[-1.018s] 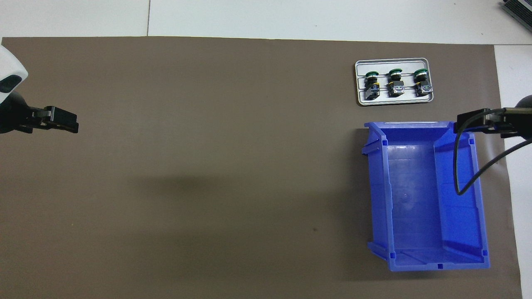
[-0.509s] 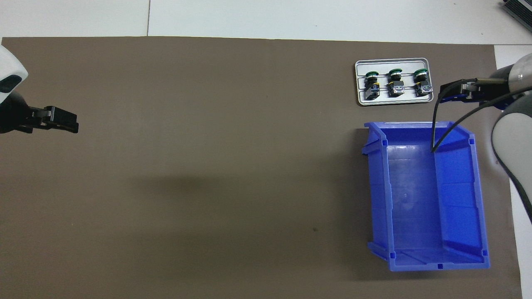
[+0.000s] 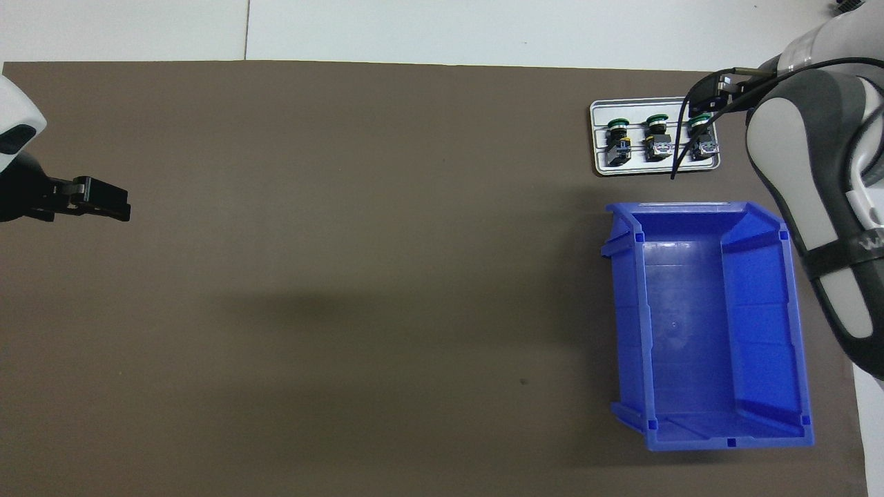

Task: Place and press button with both arms
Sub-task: 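Reach the right gripper to the metal tray and grasp a green-capped part, then carry the green-capped part with the right gripper toward the table center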

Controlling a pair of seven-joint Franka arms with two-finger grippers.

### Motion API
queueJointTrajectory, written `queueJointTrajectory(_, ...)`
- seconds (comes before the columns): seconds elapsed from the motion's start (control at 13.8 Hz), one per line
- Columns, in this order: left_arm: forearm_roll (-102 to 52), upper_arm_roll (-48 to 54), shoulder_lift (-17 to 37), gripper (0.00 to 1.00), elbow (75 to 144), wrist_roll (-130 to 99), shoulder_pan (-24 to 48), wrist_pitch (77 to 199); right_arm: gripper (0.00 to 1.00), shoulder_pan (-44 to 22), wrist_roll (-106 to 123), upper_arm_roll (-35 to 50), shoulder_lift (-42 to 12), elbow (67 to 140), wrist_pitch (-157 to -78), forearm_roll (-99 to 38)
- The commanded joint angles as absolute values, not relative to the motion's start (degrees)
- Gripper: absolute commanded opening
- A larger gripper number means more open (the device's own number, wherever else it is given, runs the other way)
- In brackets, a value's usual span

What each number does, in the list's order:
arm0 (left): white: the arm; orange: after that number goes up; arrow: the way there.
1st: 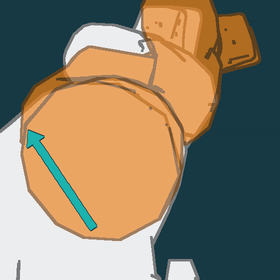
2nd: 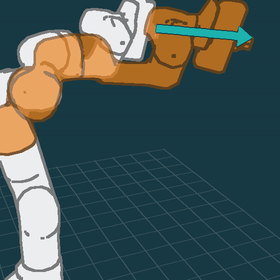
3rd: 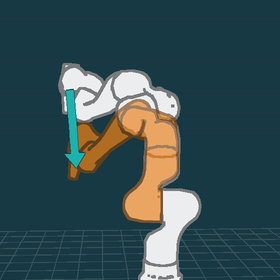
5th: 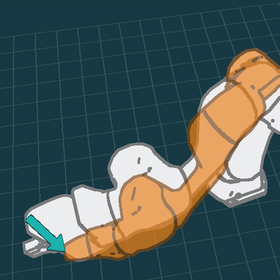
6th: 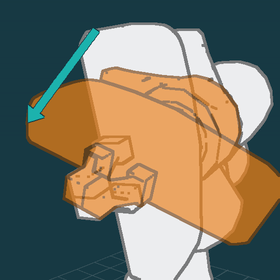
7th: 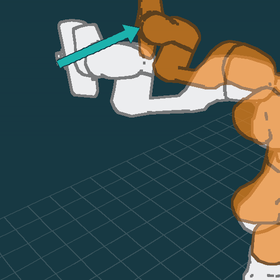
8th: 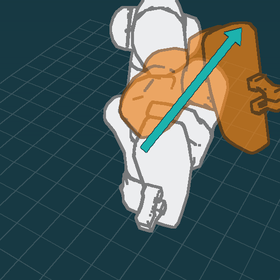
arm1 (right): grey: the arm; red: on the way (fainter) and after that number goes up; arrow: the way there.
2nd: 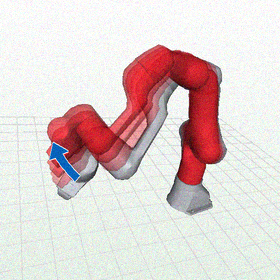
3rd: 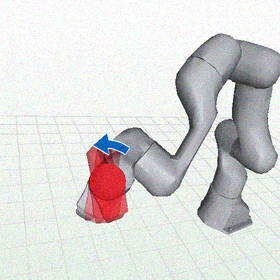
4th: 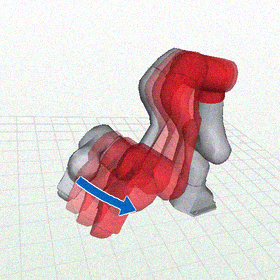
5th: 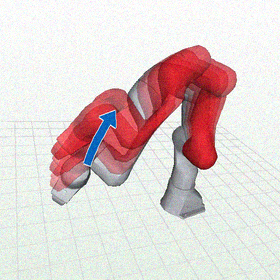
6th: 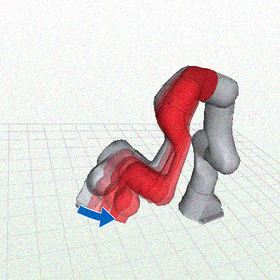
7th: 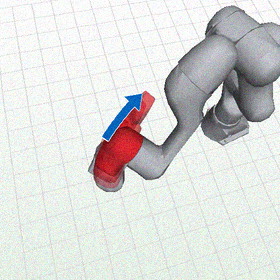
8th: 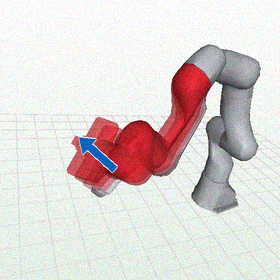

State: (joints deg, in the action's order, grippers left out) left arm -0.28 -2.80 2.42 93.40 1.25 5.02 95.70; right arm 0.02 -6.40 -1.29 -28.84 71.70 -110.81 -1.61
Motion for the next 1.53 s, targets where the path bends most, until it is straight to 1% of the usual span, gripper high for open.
queueJointTrajectory(0.0, -0.9, -2.7, 0.8, 1.00, 95.4, 1.2, 4.7, 96.6, 0.90, 1.6, -5.2, -0.9, -35.0, 67.3, -115.1, -2.8)
queueJointTrajectory(0.22, -0.9, -2.7, 0.8, 1.00, 95.4, 1.2, 4.7, 96.6, 0.90, 1.6, -5.2, -1.1, -38.5, 67.5, -117.8, -2.0)
queueJointTrajectory(0.36, -0.9, -2.7, 0.8, 1.00, 95.4, 1.2, 4.7, 96.6, 0.90, 1.7, -5.1, -1.0, -41.2, 67.5, -120.9, -2.0)
queueJointTrajectory(0.73, -0.9, -2.7, 0.8, 1.00, 95.4, 1.2, 4.7, 96.6, 0.87, 1.1, -5.1, -1.0, -45.3, 67.9, -125.1, -1.9)
queueJointTrajectory(0.94, -0.9, -2.7, 0.8, 1.00, 95.4, 1.2, 4.7, 96.6, 0.86, 1.0, -5.2, -1.0, -45.7, 68.9, -127.2, -2.0)
queueJointTrajectory(1.09, -0.9, -2.7, 0.8, 1.00, 95.4, 1.2, 4.7, 96.6, 0.85, 0.9, -5.2, -1.0, -45.3, 72.9, -130.8, -2.1)
queueJointTrajectory(1.24, -0.9, -2.7, 0.8, 1.00, 95.4, 1.2, 4.7, 96.6, 0.84, 0.8, -5.2, -1.0, -44.6, 76.0, -132.5, -2.1)
queueJointTrajectory(1.31, -0.9, -2.7, 0.8, 1.00, 95.4, 1.2, 4.7, 96.6, 0.84, 0.8, -5.2, -1.0, -44.4, 76.4, -132.5, -2.1)
queueJointTrajectory(1.38, -0.9, -2.7, 0.8, 1.00, 95.4, 1.2, 4.7, 96.6, 0.79, 0.9, -5.2, -1.0, -44.3, 76.3, -132.1, -2.1)
queueJointTrajectory(1.45, -0.9, -2.7, 0.8, 1.00, 95.4, 1.2, 4.7, 96.6, 0.59, 1.4, -5.0, -0.9, -44.2, 76.2, -131.9, -2.3)
